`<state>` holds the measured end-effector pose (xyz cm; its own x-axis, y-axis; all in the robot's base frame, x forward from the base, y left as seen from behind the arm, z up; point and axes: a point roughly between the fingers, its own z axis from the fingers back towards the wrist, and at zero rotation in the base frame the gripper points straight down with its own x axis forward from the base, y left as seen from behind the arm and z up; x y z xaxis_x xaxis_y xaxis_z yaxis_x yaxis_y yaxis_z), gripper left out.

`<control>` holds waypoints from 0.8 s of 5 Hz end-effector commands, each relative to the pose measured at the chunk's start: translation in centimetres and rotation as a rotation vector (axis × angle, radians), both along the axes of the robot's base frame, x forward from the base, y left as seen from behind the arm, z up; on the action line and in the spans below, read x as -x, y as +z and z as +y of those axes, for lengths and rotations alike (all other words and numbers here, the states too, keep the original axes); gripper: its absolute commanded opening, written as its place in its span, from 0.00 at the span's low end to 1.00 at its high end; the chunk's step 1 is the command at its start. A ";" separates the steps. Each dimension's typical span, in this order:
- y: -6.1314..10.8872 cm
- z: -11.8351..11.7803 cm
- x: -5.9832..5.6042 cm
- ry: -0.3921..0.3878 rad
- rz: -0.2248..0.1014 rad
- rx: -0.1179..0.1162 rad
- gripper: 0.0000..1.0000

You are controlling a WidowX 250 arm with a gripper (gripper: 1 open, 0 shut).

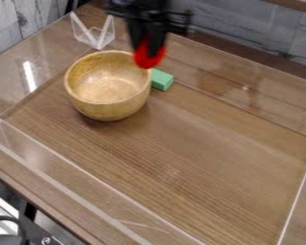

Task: Move the red fruit to the right side of the table

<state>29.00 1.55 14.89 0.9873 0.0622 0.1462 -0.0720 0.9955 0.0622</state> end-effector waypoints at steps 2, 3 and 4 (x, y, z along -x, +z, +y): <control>0.2 -8.6 0.9 -0.128 -0.032 -0.009 0.00; -2.5 -11.2 1.3 -0.111 0.020 -0.011 0.00; -5.6 -11.5 1.6 -0.076 0.066 -0.033 0.00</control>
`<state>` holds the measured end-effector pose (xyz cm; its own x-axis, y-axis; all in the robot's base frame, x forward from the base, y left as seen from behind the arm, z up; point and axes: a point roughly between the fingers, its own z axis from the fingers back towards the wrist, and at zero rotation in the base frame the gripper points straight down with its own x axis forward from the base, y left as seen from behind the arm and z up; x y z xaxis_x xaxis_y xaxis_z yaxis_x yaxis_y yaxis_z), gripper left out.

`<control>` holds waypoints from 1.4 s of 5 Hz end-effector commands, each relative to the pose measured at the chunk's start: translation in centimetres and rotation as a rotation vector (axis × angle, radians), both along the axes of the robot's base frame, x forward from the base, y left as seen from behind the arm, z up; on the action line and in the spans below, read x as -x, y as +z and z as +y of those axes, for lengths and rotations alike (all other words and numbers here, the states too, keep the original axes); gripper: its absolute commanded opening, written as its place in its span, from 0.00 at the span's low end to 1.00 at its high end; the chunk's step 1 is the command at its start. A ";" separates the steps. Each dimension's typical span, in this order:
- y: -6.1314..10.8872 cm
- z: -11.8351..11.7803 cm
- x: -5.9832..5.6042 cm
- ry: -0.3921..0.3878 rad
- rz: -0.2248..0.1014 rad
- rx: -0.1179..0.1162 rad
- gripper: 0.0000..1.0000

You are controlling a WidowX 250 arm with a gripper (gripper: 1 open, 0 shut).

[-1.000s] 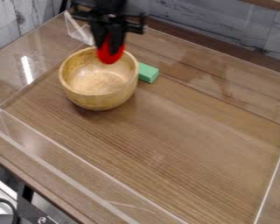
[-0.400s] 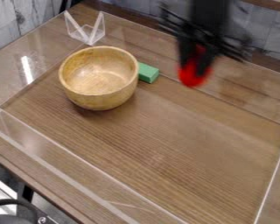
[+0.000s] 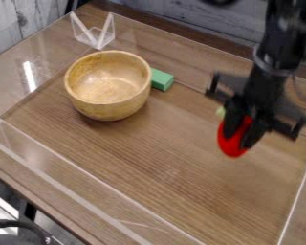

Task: Move the red fruit to the right side of the table

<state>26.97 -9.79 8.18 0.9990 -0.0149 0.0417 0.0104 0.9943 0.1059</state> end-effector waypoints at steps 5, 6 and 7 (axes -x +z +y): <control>-2.8 0.2 -1.1 0.005 0.016 -0.003 0.00; -2.3 2.5 -1.5 0.051 0.017 -0.005 0.00; -2.2 2.1 -1.2 0.007 0.019 -0.002 1.00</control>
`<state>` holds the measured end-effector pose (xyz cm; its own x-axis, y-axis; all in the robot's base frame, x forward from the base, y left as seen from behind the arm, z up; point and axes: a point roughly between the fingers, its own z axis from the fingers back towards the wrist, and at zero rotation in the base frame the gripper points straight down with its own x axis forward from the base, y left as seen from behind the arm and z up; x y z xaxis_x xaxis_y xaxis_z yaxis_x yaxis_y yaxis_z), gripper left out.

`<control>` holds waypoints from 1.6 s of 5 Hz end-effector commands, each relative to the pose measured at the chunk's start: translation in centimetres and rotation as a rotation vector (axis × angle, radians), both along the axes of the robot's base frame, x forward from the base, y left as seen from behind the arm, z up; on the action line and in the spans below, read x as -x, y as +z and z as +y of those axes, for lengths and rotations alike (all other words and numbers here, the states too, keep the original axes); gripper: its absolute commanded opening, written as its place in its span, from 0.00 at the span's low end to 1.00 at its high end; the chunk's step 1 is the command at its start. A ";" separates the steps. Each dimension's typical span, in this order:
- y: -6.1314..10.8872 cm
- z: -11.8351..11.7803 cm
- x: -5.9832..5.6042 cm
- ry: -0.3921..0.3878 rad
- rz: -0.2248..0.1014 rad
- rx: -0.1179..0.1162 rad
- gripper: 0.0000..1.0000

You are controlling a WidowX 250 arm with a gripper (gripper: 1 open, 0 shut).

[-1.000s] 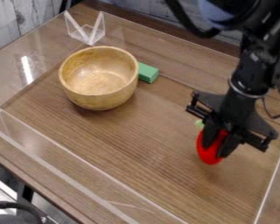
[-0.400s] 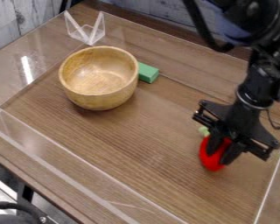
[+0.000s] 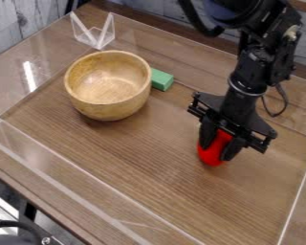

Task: Move the red fruit to the right side of the table

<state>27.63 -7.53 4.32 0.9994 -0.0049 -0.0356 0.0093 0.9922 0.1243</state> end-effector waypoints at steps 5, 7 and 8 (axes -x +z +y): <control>2.7 -1.1 -1.4 -0.141 -0.036 0.031 1.00; 4.0 -2.1 -2.3 -0.051 -0.036 0.059 1.00; 5.3 -0.6 -2.8 0.021 -0.051 0.069 1.00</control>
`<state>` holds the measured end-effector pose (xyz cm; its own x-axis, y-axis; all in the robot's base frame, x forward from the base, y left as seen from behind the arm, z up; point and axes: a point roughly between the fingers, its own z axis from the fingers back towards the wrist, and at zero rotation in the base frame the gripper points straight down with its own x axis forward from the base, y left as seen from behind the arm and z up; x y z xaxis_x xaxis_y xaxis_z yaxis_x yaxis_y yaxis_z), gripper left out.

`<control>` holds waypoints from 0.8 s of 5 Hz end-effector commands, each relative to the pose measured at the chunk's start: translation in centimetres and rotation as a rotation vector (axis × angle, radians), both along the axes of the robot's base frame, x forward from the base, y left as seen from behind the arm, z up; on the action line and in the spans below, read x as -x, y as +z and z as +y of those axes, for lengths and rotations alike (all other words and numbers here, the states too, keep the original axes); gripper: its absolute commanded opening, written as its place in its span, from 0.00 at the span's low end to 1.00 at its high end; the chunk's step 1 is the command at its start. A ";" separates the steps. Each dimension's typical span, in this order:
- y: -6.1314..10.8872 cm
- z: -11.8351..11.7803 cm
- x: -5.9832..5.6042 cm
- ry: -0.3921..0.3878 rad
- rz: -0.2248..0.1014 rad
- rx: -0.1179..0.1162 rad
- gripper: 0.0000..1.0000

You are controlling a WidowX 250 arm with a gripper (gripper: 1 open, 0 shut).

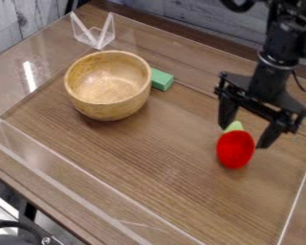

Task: Move the red fruit to the right side of the table

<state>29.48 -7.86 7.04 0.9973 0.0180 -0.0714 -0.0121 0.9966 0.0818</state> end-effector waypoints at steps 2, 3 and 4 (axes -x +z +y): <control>4.1 4.0 -1.1 0.149 -0.134 0.050 1.00; 4.1 6.8 -1.2 0.212 -0.175 0.050 1.00; 4.8 7.6 -1.4 0.211 -0.205 0.055 1.00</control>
<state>30.49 -0.53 9.92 0.9715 0.2291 0.0603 -0.2305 0.9729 0.0163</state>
